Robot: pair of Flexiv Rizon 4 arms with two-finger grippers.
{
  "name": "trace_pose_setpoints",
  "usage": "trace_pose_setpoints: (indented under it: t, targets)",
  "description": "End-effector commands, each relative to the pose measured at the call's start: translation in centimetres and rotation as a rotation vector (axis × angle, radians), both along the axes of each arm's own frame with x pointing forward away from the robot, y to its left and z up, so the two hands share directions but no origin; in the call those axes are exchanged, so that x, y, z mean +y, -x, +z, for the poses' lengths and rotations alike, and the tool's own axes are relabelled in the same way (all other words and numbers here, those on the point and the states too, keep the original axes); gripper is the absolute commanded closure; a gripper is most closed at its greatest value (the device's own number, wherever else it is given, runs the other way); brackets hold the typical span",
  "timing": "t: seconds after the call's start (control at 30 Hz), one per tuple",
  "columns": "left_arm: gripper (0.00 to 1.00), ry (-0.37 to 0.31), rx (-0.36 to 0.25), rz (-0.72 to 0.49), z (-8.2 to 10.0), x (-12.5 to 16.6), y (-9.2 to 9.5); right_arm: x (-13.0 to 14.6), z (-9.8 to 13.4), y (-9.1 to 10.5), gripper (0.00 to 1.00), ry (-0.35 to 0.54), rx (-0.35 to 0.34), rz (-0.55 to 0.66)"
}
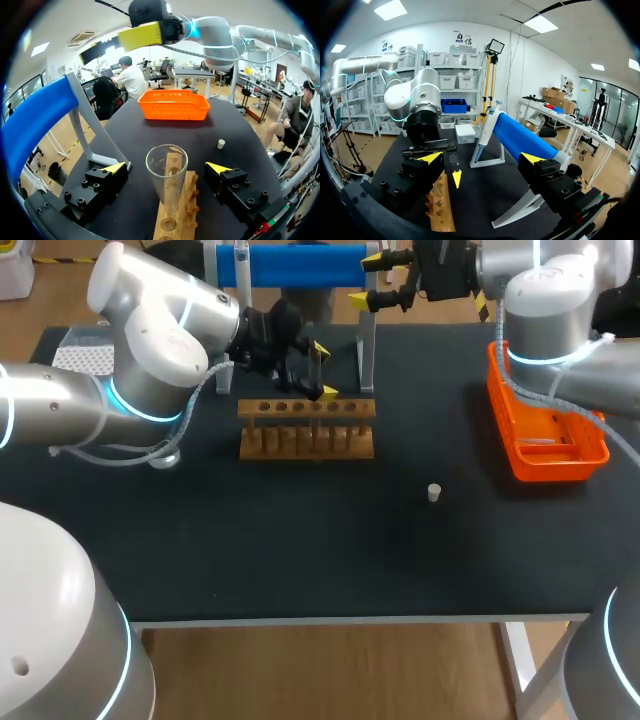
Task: Invert the test tube, pick up the pipette, mount the tip to pipette, aspirate from beaker and dispense into the tube, eject the tip, return the pipette, and cap with the stopper.
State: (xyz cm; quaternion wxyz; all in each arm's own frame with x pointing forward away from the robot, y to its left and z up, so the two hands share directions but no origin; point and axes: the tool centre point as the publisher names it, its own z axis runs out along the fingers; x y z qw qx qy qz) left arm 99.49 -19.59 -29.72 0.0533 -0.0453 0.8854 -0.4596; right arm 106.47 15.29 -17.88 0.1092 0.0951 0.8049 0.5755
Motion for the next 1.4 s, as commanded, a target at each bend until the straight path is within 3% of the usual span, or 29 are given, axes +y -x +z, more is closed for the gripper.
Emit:
trace_pose_setpoints:
  t: [0.03,0.4,0.7,1.0,1.4]
  targets:
    - [0.00,-0.002,0.003,-0.003,0.1,0.1,-0.1,-3.9,1.1,3.7,0.00,0.005,-0.013,-0.019]
    - [0.00,-0.002,0.003,-0.003,0.1,0.1,-0.1,-10.1,0.0,10.3,0.00,0.024,0.005,-0.031]
    - [0.00,-0.002,0.003,-0.003,0.1,0.1,-0.1,-12.4,-2.1,15.4,0.00,0.046,0.038,-0.039]
    - [0.00,-0.002,0.003,-0.003,0.1,0.1,-0.1,-13.1,-5.2,18.8,0.00,0.086,0.043,-0.064]
    - [0.00,-0.002,0.003,-0.003,0.1,0.1,-0.1,-14.1,-10.2,20.6,0.00,0.048,0.068,-0.128]
